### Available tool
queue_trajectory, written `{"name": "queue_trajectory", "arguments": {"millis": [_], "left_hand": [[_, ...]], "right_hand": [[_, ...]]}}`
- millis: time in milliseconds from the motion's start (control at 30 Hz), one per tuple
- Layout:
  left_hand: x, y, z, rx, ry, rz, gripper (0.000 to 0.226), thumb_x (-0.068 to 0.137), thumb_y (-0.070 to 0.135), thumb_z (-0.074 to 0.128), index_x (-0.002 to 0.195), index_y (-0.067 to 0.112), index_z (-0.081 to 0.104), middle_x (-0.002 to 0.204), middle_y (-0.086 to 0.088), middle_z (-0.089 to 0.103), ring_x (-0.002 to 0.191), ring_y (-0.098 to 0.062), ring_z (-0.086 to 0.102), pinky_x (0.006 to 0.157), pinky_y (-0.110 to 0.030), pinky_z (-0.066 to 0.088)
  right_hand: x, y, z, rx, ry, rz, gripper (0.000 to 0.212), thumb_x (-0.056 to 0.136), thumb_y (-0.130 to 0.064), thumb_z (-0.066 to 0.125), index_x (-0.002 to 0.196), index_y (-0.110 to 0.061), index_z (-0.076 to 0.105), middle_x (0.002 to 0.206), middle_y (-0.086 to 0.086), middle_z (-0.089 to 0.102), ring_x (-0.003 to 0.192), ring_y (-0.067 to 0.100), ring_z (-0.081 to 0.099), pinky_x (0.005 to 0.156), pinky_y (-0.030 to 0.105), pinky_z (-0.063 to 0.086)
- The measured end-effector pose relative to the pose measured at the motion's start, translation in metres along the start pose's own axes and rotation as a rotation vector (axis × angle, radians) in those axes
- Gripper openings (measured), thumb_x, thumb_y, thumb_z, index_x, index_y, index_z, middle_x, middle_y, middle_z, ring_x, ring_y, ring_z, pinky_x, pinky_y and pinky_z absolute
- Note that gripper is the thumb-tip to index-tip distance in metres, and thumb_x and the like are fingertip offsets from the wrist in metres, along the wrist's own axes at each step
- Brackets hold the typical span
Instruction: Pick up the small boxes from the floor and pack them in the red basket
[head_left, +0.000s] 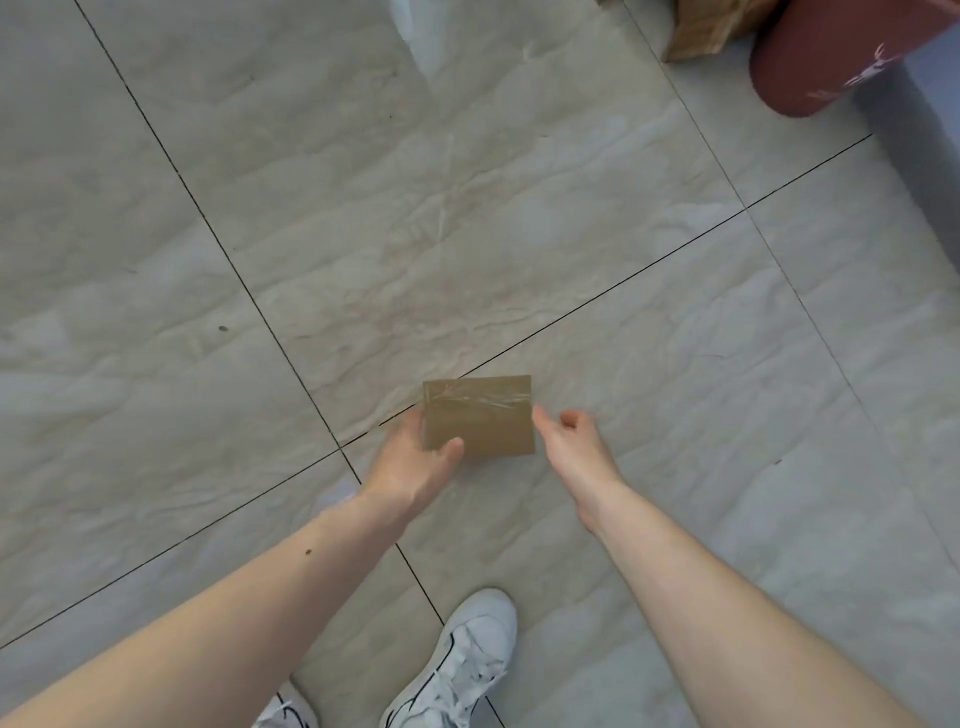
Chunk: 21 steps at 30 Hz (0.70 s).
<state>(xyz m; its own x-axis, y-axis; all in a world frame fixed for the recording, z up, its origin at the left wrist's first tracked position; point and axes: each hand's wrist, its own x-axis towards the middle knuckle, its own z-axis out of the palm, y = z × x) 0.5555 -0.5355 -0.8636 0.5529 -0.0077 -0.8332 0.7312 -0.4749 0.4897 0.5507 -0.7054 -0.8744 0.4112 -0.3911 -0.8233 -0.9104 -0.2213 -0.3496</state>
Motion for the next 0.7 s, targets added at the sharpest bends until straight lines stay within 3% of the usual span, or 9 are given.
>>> {"name": "queue_trajectory", "arguments": {"millis": [67,200,333,500,600,700], "left_hand": [[0.021,-0.007,0.009,0.016,0.027,0.003,0.057,0.093,0.023,0.057,0.146,0.015,0.036,0.147,-0.005,0.044,0.131,-0.022,0.045,0.092,-0.023,0.032],[0.056,-0.025,0.02,-0.006,0.0,-0.026,0.058,0.091,0.02,0.062,0.142,0.015,0.035,0.12,0.008,0.046,0.105,-0.014,0.045,0.086,-0.024,0.035],[0.069,-0.035,0.024,-0.025,-0.011,-0.063,0.056,0.083,0.019,0.068,0.132,0.02,0.042,0.12,0.001,0.06,0.109,-0.021,0.056,0.091,-0.033,0.047],[0.05,-0.012,0.007,-0.072,0.038,-0.064,0.057,0.073,0.026,0.072,0.122,0.016,0.046,0.124,-0.003,0.056,0.114,-0.024,0.056,0.099,-0.041,0.048],[0.026,0.015,-0.016,-0.078,0.089,-0.074,0.08,0.076,0.024,0.073,0.142,0.012,0.03,0.136,-0.011,0.043,0.124,-0.029,0.05,0.103,-0.044,0.046],[-0.004,0.042,-0.047,-0.213,0.118,-0.099,0.098,0.069,0.03,0.068,0.15,0.03,0.013,0.139,-0.016,0.046,0.122,-0.033,0.054,0.102,-0.046,0.048]], "right_hand": [[0.022,0.007,0.012,-0.008,-0.029,0.005,0.066,0.092,-0.053,0.049,0.141,-0.01,0.044,0.141,0.009,0.052,0.13,0.026,0.049,0.104,0.034,0.037],[0.057,0.022,0.035,0.017,-0.111,0.042,0.081,0.082,-0.071,0.037,0.141,-0.016,0.048,0.143,0.005,0.053,0.132,0.025,0.049,0.109,0.038,0.037],[0.064,0.02,0.043,0.046,-0.133,0.083,0.072,0.092,-0.067,0.035,0.146,-0.021,0.041,0.149,0.001,0.047,0.137,0.024,0.043,0.11,0.04,0.035],[0.038,-0.005,0.035,0.088,-0.123,0.067,0.077,0.086,-0.071,0.041,0.146,-0.024,0.039,0.148,-0.001,0.047,0.135,0.022,0.044,0.109,0.045,0.035],[0.011,-0.034,0.027,0.077,-0.09,0.002,0.072,0.088,-0.065,0.046,0.143,-0.02,0.04,0.142,0.003,0.051,0.128,0.024,0.049,0.109,0.045,0.039],[-0.025,-0.071,0.018,0.069,-0.042,-0.099,0.068,0.088,-0.06,0.053,0.143,-0.022,0.041,0.143,0.002,0.05,0.128,0.023,0.05,0.109,0.04,0.04]]}}
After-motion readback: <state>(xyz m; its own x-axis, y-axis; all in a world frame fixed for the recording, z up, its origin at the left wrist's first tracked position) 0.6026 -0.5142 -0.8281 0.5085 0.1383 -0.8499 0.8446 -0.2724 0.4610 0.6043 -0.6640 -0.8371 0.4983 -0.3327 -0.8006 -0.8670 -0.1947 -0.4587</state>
